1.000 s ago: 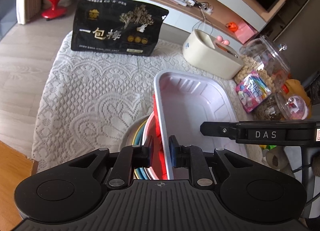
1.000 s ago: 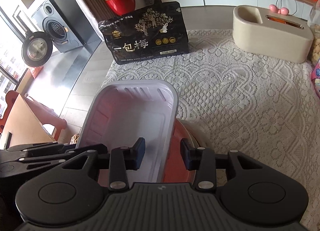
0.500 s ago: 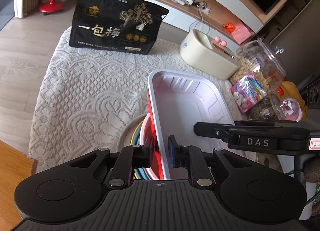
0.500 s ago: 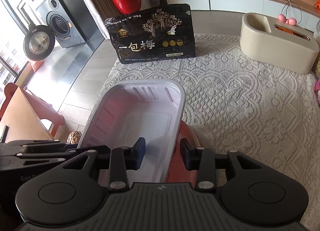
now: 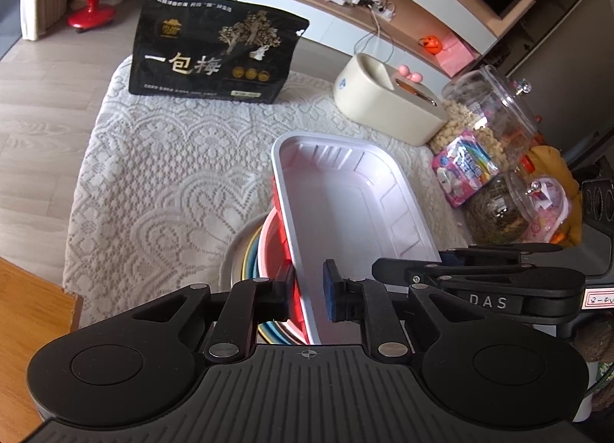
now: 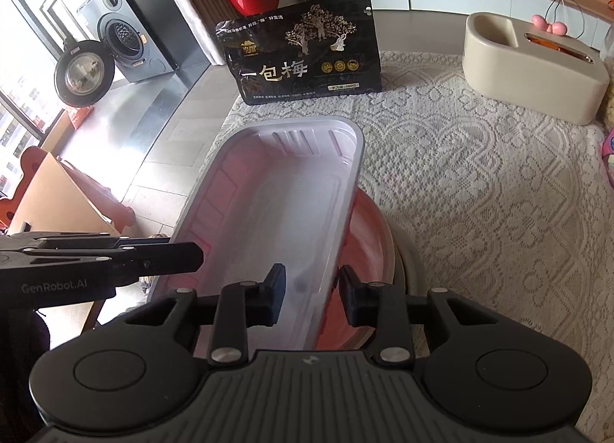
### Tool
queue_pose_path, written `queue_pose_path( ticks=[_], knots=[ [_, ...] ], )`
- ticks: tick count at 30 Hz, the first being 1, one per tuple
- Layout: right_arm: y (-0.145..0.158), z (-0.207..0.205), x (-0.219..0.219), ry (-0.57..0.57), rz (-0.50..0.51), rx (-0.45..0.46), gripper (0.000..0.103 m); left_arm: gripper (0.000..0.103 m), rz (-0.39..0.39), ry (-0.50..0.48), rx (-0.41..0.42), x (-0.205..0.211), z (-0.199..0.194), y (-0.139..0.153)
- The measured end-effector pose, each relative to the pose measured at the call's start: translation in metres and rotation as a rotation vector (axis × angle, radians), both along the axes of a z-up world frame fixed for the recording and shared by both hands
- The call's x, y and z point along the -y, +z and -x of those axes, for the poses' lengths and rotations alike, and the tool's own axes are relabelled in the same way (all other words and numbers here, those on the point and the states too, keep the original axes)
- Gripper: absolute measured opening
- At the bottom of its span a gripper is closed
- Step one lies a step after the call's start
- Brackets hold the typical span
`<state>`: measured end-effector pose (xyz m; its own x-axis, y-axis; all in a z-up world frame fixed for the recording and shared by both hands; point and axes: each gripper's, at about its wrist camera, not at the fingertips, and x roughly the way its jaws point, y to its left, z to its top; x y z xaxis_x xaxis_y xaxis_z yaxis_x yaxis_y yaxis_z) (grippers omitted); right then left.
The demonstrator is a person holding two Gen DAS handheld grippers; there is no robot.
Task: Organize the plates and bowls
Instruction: 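Lower the tray onto the orange-printed bowl atop the stack with both grippers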
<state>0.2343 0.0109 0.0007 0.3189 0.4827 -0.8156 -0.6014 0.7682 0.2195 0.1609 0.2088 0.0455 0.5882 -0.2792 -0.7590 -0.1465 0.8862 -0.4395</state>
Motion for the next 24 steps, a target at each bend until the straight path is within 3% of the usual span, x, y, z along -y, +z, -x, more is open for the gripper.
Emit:
queue_pose_path(
  ticks=[11, 24],
  knots=[
    [-0.003, -0.006, 0.004, -0.018, -0.006, -0.005, 0.03, 0.017, 0.007, -0.014, -0.017, 0.004, -0.004, -0.009],
    [0.0, -0.006, 0.01, -0.034, -0.015, 0.002, 0.03, 0.018, -0.009, 0.006, 0.006, -0.003, 0.005, 0.007]
  ],
)
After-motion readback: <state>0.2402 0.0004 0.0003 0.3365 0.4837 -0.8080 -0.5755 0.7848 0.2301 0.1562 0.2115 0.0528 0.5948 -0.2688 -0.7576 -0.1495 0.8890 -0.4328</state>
